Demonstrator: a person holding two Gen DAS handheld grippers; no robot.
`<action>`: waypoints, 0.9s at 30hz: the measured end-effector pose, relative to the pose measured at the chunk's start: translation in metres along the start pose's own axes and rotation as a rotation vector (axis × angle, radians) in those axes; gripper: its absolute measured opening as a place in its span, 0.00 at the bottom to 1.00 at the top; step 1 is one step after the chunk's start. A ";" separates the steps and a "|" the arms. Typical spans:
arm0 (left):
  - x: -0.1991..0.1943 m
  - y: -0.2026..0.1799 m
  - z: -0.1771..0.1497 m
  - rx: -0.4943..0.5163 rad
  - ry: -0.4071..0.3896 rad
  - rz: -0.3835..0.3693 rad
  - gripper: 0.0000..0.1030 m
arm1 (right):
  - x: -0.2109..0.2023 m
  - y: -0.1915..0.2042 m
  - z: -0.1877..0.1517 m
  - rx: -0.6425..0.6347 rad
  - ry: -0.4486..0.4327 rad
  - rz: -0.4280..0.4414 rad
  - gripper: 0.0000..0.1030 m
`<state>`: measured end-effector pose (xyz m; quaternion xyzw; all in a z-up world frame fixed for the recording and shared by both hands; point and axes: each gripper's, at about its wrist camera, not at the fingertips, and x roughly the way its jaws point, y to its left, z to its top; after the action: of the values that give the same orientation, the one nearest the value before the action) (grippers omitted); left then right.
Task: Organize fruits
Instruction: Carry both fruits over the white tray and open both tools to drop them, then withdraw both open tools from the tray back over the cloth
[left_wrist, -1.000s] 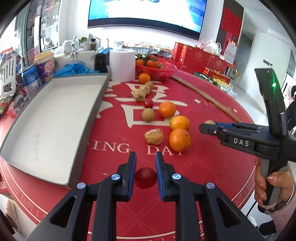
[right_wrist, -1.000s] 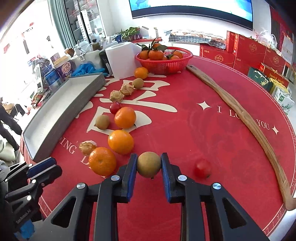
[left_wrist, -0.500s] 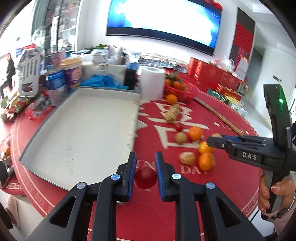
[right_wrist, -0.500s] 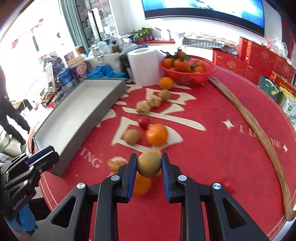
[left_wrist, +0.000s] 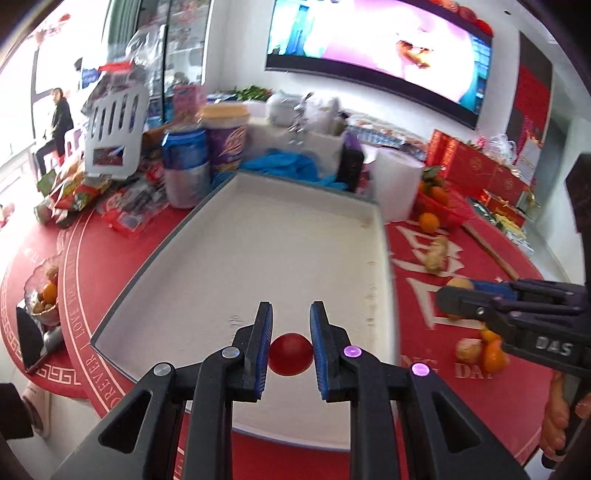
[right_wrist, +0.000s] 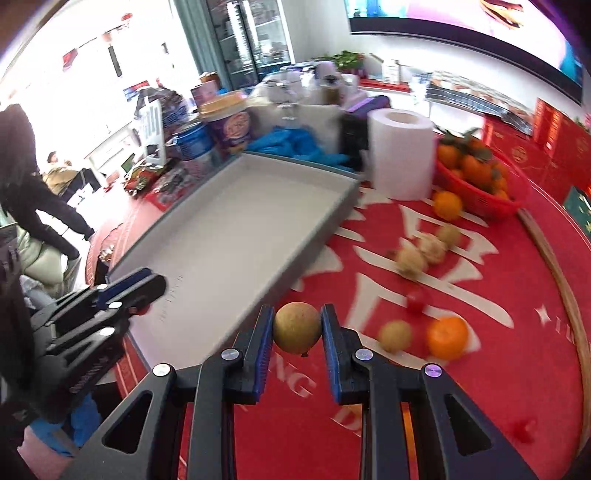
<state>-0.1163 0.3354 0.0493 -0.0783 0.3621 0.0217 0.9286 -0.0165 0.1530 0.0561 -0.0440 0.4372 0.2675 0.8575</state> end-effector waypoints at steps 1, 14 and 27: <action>0.004 0.003 0.000 -0.004 0.009 0.007 0.22 | 0.004 0.005 0.003 -0.008 0.002 0.006 0.26; 0.028 0.022 -0.006 -0.026 0.073 0.051 0.22 | 0.049 0.036 0.023 -0.049 0.057 0.032 0.26; 0.023 0.017 -0.007 0.001 0.047 0.095 0.83 | 0.030 0.030 0.032 -0.025 0.003 0.044 1.00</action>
<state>-0.1053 0.3504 0.0266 -0.0610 0.3874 0.0634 0.9177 0.0058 0.2013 0.0573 -0.0455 0.4359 0.2919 0.8501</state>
